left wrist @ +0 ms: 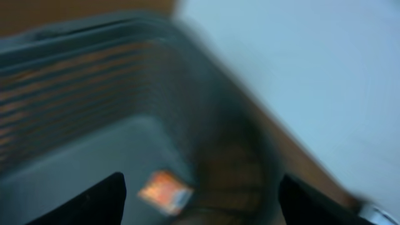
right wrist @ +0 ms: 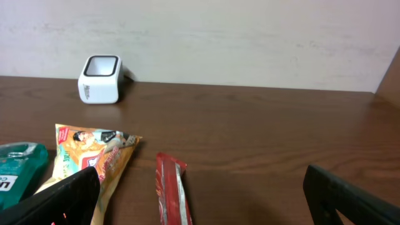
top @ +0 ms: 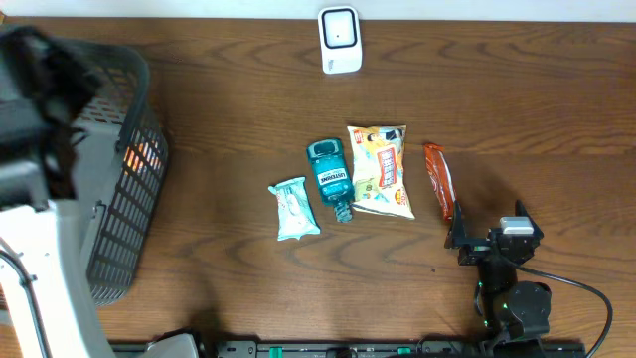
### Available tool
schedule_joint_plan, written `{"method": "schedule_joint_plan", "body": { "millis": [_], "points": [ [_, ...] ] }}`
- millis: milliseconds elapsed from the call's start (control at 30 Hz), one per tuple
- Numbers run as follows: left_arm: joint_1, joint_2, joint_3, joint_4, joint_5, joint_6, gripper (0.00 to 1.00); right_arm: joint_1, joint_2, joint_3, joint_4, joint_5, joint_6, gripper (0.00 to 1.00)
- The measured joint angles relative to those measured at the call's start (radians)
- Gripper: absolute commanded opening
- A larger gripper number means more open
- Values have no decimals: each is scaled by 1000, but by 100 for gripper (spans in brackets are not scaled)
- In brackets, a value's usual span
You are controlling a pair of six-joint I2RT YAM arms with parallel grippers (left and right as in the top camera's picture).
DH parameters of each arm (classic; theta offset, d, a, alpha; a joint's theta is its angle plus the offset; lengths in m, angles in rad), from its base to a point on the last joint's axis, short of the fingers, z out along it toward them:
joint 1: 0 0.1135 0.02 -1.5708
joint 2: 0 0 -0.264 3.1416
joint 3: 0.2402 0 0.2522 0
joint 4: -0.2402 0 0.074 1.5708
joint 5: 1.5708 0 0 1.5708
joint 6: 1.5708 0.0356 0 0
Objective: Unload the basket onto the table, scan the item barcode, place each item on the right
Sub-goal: 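Reach into basket and grasp the small orange box with left gripper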
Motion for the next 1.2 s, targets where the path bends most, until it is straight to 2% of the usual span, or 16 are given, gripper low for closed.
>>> {"method": "schedule_joint_plan", "body": {
  "millis": [167,300,433,533,567,867,1200],
  "points": [
    [189,112,0,-68,68,0,88,0,0,0,0,0,0,99],
    [257,264,0,-78,209,120,88,0,0,0,0,0,0,99],
    [256,393,3,-108,255,194,87,0,0,0,0,0,0,99],
    [256,513,3,-111,272,228,75,0,0,0,0,0,0,99],
    [256,548,2,-112,281,240,75,0,0,0,0,0,0,99],
    [255,741,2,-108,391,396,76,0,0,0,0,0,0,99],
    [220,802,1,-59,409,466,78,0,0,0,0,0,0,99]
  ]
}}
